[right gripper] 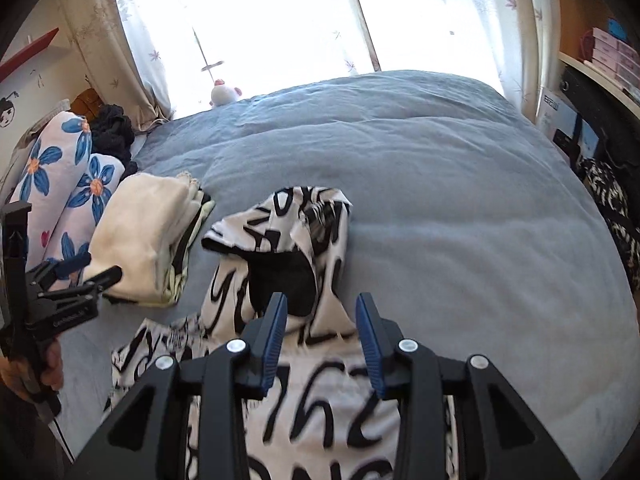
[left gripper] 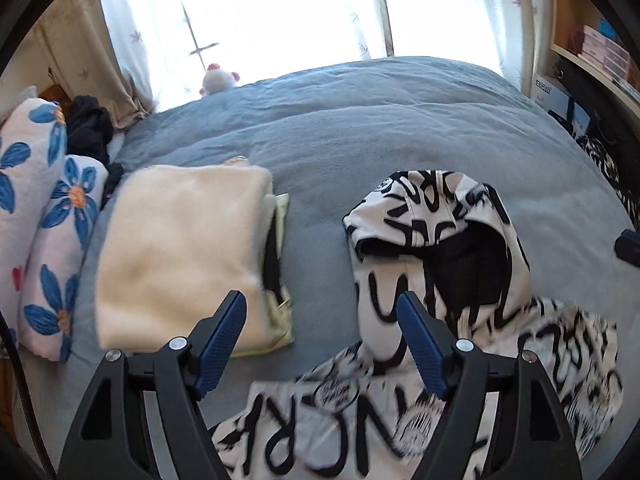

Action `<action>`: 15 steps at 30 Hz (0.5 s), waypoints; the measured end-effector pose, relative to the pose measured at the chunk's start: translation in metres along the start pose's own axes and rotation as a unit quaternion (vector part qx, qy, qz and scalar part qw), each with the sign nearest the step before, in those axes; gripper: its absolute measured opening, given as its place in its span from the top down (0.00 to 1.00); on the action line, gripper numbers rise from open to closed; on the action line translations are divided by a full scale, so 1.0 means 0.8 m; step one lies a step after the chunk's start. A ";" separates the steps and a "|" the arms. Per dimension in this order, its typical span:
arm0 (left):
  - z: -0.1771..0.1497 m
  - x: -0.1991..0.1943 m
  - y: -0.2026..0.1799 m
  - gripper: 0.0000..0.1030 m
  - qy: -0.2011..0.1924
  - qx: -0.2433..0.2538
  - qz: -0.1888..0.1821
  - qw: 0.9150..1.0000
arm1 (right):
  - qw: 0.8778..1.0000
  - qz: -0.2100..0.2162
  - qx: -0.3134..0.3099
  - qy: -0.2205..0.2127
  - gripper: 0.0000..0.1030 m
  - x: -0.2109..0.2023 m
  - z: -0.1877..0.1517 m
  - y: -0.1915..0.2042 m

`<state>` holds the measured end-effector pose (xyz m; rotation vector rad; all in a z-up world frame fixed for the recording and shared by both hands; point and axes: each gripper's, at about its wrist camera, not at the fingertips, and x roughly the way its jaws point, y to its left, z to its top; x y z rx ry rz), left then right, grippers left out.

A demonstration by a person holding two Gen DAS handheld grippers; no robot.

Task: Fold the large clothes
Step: 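Move both tools to the jacket hood and grasp it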

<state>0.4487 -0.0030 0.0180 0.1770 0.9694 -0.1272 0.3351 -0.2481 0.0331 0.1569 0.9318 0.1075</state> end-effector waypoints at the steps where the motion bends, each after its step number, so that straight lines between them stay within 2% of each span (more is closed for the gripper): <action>1: 0.012 0.018 -0.003 0.26 0.006 -0.006 -0.001 1.000 | 1.000 0.003 0.004 0.002 0.65 0.019 0.014 0.002; 6: 0.055 0.113 -0.019 0.26 0.028 -0.015 0.031 0.999 | 1.000 -0.014 0.014 0.012 0.65 0.107 0.061 0.011; 9: 0.066 0.160 -0.023 0.26 0.040 -0.022 0.038 0.998 | 0.999 -0.021 0.014 0.020 0.65 0.159 0.081 0.015; 11: 0.072 0.186 -0.025 0.26 0.044 -0.026 0.039 0.998 | 1.000 -0.009 0.014 0.025 0.65 0.185 0.090 0.016; 13: 0.073 0.206 -0.026 0.26 0.048 -0.023 0.044 0.998 | 1.000 0.000 0.006 0.024 0.65 0.203 0.096 0.021; 15: 0.075 0.228 -0.029 0.26 0.057 -0.017 0.046 0.997 | 0.999 -0.008 -0.012 0.035 0.65 0.223 0.097 0.024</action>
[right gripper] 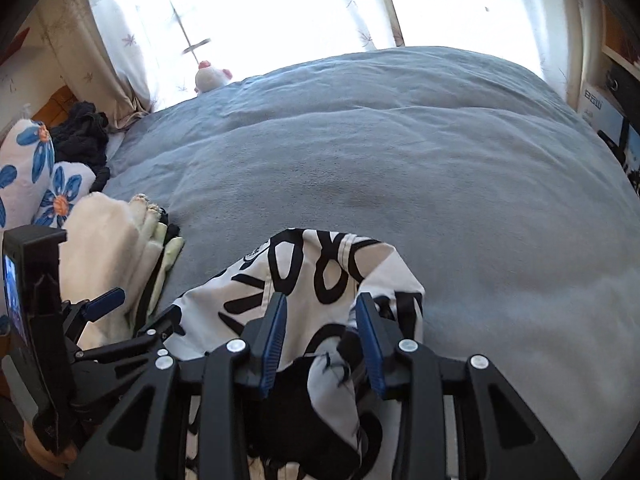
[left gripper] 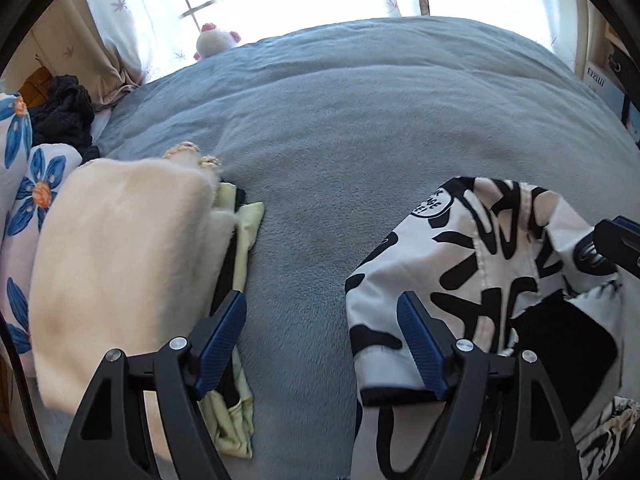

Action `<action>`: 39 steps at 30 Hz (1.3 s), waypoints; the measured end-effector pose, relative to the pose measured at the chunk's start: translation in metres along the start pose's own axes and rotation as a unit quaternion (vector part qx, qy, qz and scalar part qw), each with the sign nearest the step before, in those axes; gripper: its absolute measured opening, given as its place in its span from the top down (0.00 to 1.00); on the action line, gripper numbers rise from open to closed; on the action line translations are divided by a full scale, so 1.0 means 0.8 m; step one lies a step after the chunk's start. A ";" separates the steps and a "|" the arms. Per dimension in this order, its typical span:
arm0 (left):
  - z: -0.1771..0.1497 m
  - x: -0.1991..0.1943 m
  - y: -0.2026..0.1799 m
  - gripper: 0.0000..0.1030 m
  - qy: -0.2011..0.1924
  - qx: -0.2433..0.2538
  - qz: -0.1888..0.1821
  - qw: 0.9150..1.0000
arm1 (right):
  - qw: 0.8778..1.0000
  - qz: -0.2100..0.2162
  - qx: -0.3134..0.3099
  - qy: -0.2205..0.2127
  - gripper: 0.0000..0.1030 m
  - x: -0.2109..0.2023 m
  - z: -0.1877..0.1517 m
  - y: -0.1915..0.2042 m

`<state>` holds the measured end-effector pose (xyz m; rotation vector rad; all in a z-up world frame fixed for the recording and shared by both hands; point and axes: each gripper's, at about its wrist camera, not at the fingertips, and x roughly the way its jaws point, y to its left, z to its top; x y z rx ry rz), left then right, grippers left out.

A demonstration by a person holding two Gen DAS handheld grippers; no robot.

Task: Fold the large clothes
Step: 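Move both tools to the jacket hood and grasp it, then lift the hood with both tools and fold it over the jacket body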

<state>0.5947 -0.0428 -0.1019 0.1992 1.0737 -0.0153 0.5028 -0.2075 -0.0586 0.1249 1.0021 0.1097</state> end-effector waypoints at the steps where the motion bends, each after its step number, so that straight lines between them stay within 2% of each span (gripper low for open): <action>1: 0.000 0.009 -0.001 0.26 0.003 0.003 0.003 1.000 | 1.000 -0.006 -0.010 0.009 0.65 0.008 -0.003 0.000; 4: -0.008 0.028 -0.003 0.26 0.006 0.013 0.010 1.000 | 0.996 -0.077 -0.049 0.024 0.65 0.026 -0.024 -0.016; 7: -0.020 0.045 0.002 0.26 0.016 0.023 0.009 1.000 | 0.990 -0.121 -0.055 0.044 0.65 0.040 -0.050 -0.058; 8: -0.023 0.050 0.004 0.26 0.019 0.026 0.009 0.999 | 0.990 -0.120 -0.040 0.063 0.65 0.048 -0.060 -0.082; 10: -0.030 0.062 0.011 0.26 0.028 0.027 0.003 0.999 | 0.992 -0.095 -0.005 0.089 0.65 0.057 -0.077 -0.119; 13: -0.032 0.071 0.025 0.26 0.036 0.009 -0.027 0.999 | 0.995 -0.035 0.042 0.080 0.65 0.047 -0.081 -0.149; 18: -0.021 0.080 0.050 0.26 0.045 -0.019 -0.092 0.995 | 0.996 0.018 0.064 0.056 0.62 0.035 -0.052 -0.157; 21: -0.017 0.086 0.056 0.26 0.042 -0.022 -0.124 0.991 | 0.995 0.043 0.070 0.063 0.57 0.050 -0.037 -0.154; 24: -0.015 0.096 0.050 0.26 0.047 -0.009 -0.140 0.989 | 0.992 0.058 0.079 0.085 0.56 0.074 -0.033 -0.155; 27: -0.017 0.102 0.040 0.26 0.044 0.003 -0.140 0.989 | 0.990 0.071 0.079 0.097 0.56 0.088 -0.044 -0.150; 29: -0.019 0.099 0.033 0.49 0.036 0.011 -0.144 0.989 | 0.992 0.069 0.068 0.086 0.59 0.087 -0.047 -0.143; 30: -0.020 0.096 0.028 0.89 0.034 0.016 -0.150 0.988 | 0.992 0.071 0.064 0.082 0.68 0.086 -0.048 -0.142; 31: -0.020 0.093 0.022 0.95 0.030 0.020 -0.148 0.988 | 0.992 0.074 0.061 0.080 0.74 0.082 -0.049 -0.140; 32: -0.021 0.089 0.018 0.96 0.023 0.022 -0.136 0.990 | 0.992 0.075 0.057 0.077 0.85 0.078 -0.049 -0.138; 33: -0.023 0.082 0.015 0.97 0.012 0.029 -0.125 0.992 | 0.993 0.074 0.053 0.074 0.91 0.072 -0.050 -0.137; 36: -0.033 0.053 0.013 0.99 -0.018 0.037 -0.113 0.993 | 0.996 0.068 0.032 0.052 0.94 0.041 -0.054 -0.128; 39: -0.047 0.003 0.025 0.99 -0.060 0.035 -0.118 0.991 | 0.998 0.065 0.006 0.013 0.95 -0.008 -0.066 -0.117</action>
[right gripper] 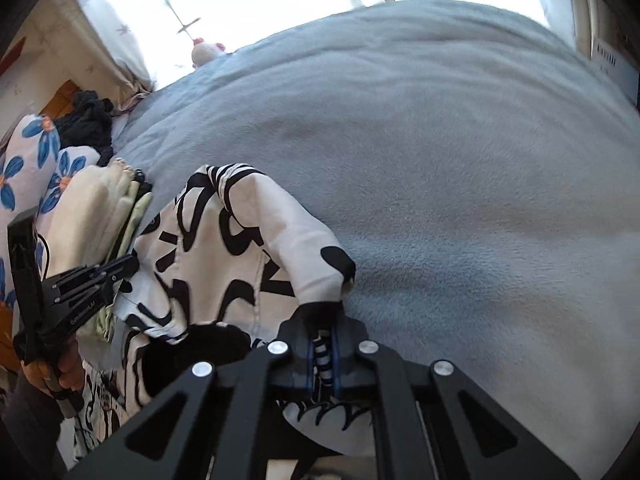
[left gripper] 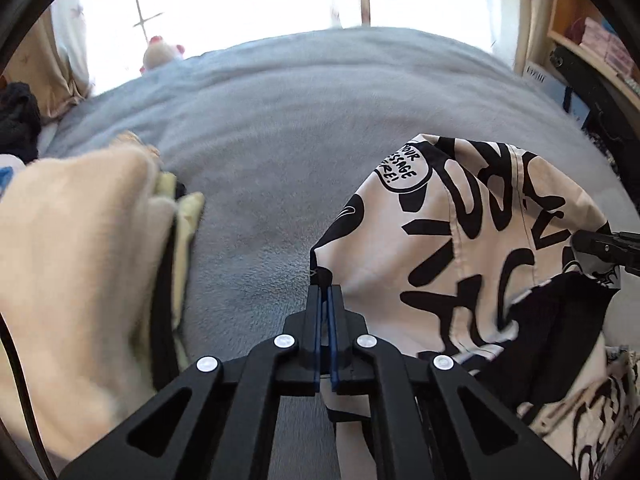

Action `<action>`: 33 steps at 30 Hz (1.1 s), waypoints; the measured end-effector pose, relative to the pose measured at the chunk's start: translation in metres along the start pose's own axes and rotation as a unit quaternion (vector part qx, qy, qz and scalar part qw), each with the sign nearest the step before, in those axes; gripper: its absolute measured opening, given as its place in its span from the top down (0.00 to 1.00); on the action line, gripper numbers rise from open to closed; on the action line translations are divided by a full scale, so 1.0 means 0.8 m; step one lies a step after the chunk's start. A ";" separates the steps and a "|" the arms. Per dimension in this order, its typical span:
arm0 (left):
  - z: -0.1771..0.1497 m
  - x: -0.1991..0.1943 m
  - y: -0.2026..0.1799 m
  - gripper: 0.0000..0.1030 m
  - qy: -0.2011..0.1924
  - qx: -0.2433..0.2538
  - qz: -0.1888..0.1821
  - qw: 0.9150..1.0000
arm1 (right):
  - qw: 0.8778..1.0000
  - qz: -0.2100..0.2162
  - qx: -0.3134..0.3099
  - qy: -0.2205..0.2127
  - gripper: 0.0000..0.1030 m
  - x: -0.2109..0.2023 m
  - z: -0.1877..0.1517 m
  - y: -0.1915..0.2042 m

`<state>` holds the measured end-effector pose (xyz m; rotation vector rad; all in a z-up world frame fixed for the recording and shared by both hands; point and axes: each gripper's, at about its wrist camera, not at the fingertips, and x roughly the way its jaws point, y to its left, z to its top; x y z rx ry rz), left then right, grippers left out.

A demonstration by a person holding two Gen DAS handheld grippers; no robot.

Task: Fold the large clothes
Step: 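Lift the hood with both tools and fold it over the jacket body, then lay the hood down on the jacket with both tools and release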

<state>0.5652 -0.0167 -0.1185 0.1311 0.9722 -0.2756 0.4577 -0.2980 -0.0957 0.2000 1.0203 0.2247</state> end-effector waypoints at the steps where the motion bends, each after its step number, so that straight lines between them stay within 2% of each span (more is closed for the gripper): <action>1: -0.005 -0.021 -0.001 0.99 -0.014 0.003 0.000 1.000 | 1.000 0.004 -0.009 -0.016 0.95 -0.019 -0.006 0.007; 6: -0.046 -0.123 0.003 0.99 -0.077 -0.005 -0.015 0.997 | 0.992 0.011 -0.080 -0.097 0.95 -0.125 -0.059 0.057; 11: -0.130 -0.223 0.021 0.99 -0.124 -0.027 -0.050 0.991 | 0.978 0.011 -0.146 -0.150 0.95 -0.211 -0.147 0.101; 14: -0.194 -0.270 0.030 0.99 -0.155 -0.026 -0.069 0.985 | 0.960 -0.053 -0.196 -0.192 0.95 -0.242 -0.224 0.124; 16: -0.235 -0.286 0.026 0.98 -0.161 -0.014 -0.066 0.985 | 0.949 -0.102 -0.222 -0.201 0.90 -0.242 -0.274 0.133; 18: -0.286 -0.287 0.026 0.98 -0.133 -0.007 -0.058 0.989 | 0.944 -0.146 -0.237 -0.177 0.89 -0.230 -0.323 0.135; 19: -0.302 -0.284 0.027 0.97 -0.117 -0.011 -0.058 0.991 | 0.946 -0.155 -0.235 -0.158 0.89 -0.223 -0.345 0.132; 21: -0.343 -0.267 0.040 0.97 -0.061 -0.035 -0.063 0.996 | 0.958 -0.152 -0.212 -0.123 0.89 -0.216 -0.374 0.122; 24: -0.389 -0.264 0.050 0.96 -0.014 -0.078 -0.078 0.994 | 0.976 -0.132 -0.150 -0.086 0.89 -0.219 -0.406 0.106; 26: -0.402 -0.271 0.057 0.90 -0.004 -0.098 -0.095 0.991 | 0.986 -0.107 -0.105 -0.070 0.89 -0.229 -0.417 0.099; 29: -0.404 -0.292 0.053 0.65 -0.002 -0.113 -0.123 0.986 | 0.997 -0.052 -0.039 -0.043 0.86 -0.244 -0.419 0.090; 31: -0.394 -0.305 0.044 0.34 -0.007 -0.116 -0.135 0.984 | 0.999 -0.009 0.011 -0.029 0.77 -0.251 -0.412 0.084; 33: -0.384 -0.319 0.038 0.30 -0.018 -0.120 -0.157 0.980 | 0.998 0.030 0.046 -0.027 0.59 -0.256 -0.408 0.086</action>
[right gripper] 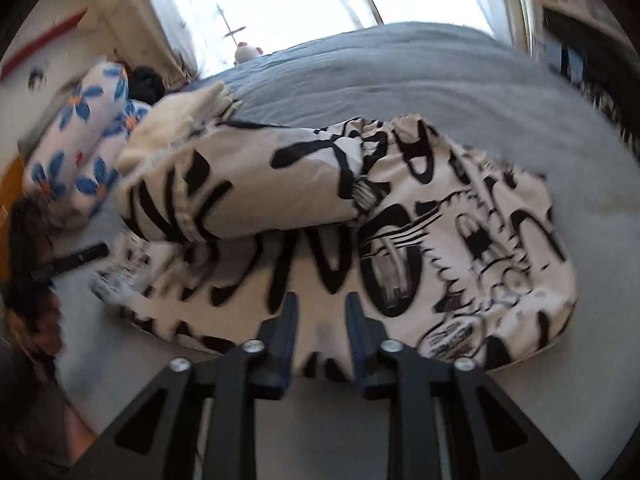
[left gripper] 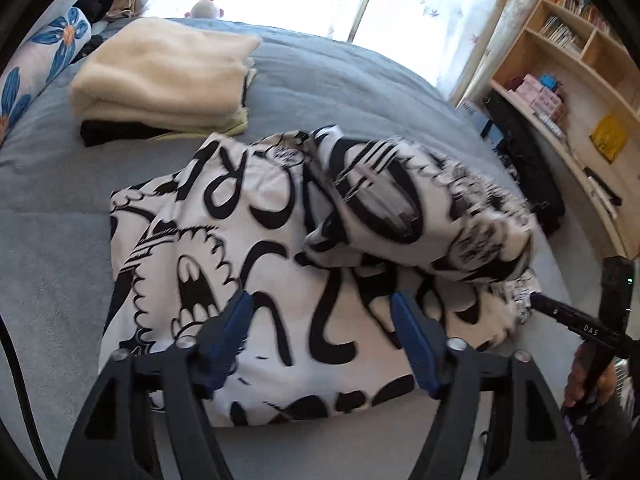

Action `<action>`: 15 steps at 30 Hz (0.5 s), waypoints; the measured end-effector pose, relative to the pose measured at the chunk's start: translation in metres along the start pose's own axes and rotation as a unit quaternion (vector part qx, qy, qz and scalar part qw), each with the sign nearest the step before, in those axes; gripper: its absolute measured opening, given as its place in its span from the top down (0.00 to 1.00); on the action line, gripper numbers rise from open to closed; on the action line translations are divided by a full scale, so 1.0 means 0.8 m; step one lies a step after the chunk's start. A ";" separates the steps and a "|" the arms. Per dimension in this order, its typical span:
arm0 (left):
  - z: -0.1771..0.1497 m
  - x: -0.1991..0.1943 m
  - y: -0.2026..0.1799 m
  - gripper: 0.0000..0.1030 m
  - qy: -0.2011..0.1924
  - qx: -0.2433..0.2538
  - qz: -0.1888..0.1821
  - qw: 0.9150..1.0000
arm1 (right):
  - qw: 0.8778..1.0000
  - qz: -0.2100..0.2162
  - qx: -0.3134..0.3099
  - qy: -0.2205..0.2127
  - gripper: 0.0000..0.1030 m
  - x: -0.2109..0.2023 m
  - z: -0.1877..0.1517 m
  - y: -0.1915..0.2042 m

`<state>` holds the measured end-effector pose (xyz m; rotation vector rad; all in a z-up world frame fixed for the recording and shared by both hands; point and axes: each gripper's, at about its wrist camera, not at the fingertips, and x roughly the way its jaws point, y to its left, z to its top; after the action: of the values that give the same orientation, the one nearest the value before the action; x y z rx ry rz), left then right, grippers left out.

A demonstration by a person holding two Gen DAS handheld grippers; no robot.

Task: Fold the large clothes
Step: 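Lay the hood down on the jacket with both tools and release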

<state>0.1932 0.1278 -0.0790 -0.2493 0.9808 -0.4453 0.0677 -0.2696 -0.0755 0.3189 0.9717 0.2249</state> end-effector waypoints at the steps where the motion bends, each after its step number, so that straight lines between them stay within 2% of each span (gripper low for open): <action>1: 0.009 -0.001 -0.005 0.30 -0.001 -0.001 -0.015 1.000 | 1.000 0.016 0.017 -0.003 0.56 -0.003 0.004 0.002; 2: 0.014 -0.003 -0.010 0.29 0.001 -0.004 -0.031 1.000 | 0.999 0.037 0.037 -0.006 0.51 -0.004 0.008 0.006; 4: 0.025 -0.002 -0.015 0.19 0.011 -0.017 -0.065 0.998 | 0.994 0.077 0.072 -0.005 0.45 -0.007 0.016 0.007; 6: 0.034 0.004 -0.020 0.15 0.026 -0.031 -0.091 0.995 | 0.986 0.121 0.118 0.000 0.37 0.000 0.025 0.005; 11: 0.052 0.040 -0.016 0.15 0.066 -0.093 -0.141 0.983 | 0.964 0.182 0.191 0.019 0.35 0.036 0.043 -0.006; 15: 0.059 0.080 0.002 0.15 0.089 -0.153 -0.168 0.970 | 0.951 0.203 0.231 0.039 0.35 0.073 0.050 -0.013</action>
<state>0.2637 0.0995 -0.1017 -0.6699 1.1895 -0.6320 0.1341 -0.2665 -0.1034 0.9512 1.0247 0.3852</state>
